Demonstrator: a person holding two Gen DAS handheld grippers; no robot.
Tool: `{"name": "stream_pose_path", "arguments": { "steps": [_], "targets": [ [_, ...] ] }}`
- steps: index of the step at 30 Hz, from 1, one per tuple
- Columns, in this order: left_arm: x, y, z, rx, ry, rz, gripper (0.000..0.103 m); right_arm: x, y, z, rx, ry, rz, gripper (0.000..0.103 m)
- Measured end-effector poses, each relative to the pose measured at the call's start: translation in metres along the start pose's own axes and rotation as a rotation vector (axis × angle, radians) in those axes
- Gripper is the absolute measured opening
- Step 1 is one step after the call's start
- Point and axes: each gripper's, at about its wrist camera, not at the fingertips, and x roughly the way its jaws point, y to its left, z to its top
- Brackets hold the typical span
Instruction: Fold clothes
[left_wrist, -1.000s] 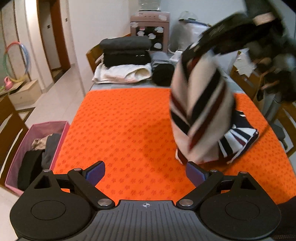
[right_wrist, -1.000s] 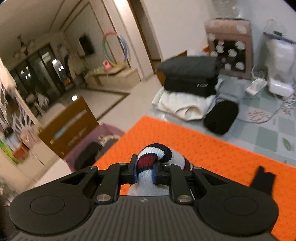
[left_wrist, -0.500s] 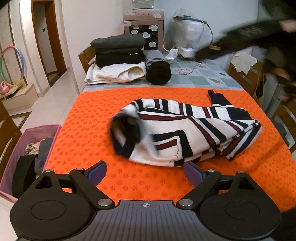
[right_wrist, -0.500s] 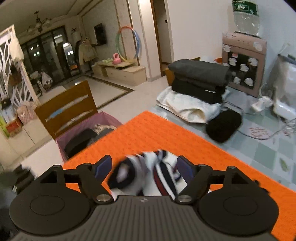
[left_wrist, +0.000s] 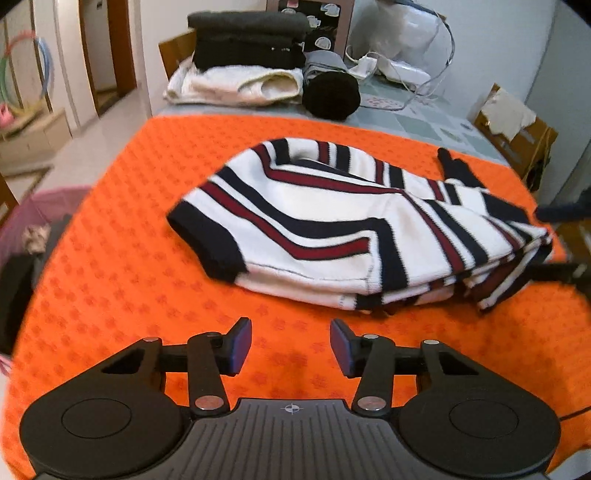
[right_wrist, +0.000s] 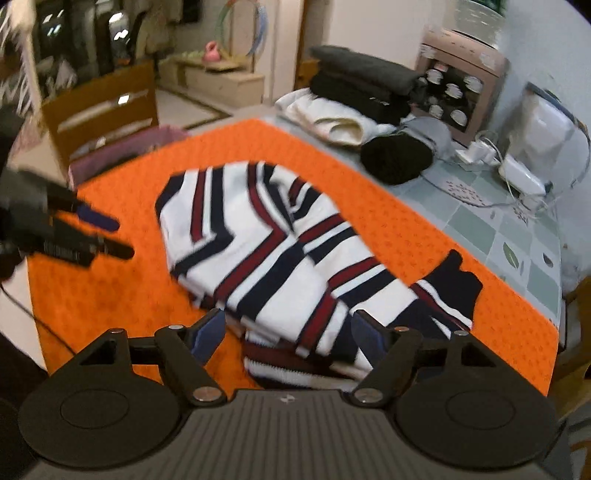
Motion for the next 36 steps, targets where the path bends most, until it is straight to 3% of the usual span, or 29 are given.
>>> {"name": "stream_pose_path", "arguments": {
  "steps": [2, 7, 11, 13, 16, 18, 22, 23, 26, 30, 36],
  "targets": [
    [0.005, 0.001, -0.002, -0.043, 0.004, -0.024, 0.050, 0.009, 0.010, 0.000, -0.050, 0.006, 0.003, 0.077],
    [0.021, 0.001, -0.006, -0.174, 0.009, -0.077, 0.051, 0.031, 0.030, 0.005, -0.142, 0.015, 0.024, 0.050],
    [0.036, 0.000, -0.007, -0.273, 0.002, -0.104, 0.051, 0.048, 0.039, 0.012, -0.211, 0.030, 0.025, 0.037],
    [0.042, 0.000, -0.006, -0.321, 0.001, -0.112, 0.051, 0.055, 0.038, 0.014, -0.230, 0.038, 0.019, 0.017],
    [0.050, 0.001, -0.005, -0.385, -0.005, -0.117, 0.051, 0.056, 0.029, 0.019, -0.205, 0.028, 0.019, 0.006],
    [0.052, 0.000, -0.003, -0.411, -0.016, -0.110, 0.050, 0.050, 0.024, 0.022, -0.192, 0.000, 0.001, 0.005],
    [0.051, 0.001, 0.003, -0.463, -0.037, -0.148, 0.014, 0.033, 0.010, 0.031, -0.158, -0.062, -0.041, 0.004],
    [0.049, 0.000, 0.005, -0.463, -0.050, -0.141, 0.010, 0.029, 0.006, 0.034, -0.146, -0.076, -0.054, 0.004],
    [0.033, -0.001, 0.014, -0.423, -0.125, -0.105, 0.008, 0.015, -0.011, 0.044, -0.097, -0.118, -0.104, 0.004],
    [-0.004, -0.002, 0.034, -0.292, -0.254, -0.032, 0.007, -0.008, -0.042, 0.053, -0.021, -0.168, -0.168, 0.004],
    [-0.068, 0.010, 0.060, -0.210, -0.414, 0.005, 0.007, -0.051, -0.079, 0.064, 0.064, -0.265, -0.247, 0.003]
  ]
}}
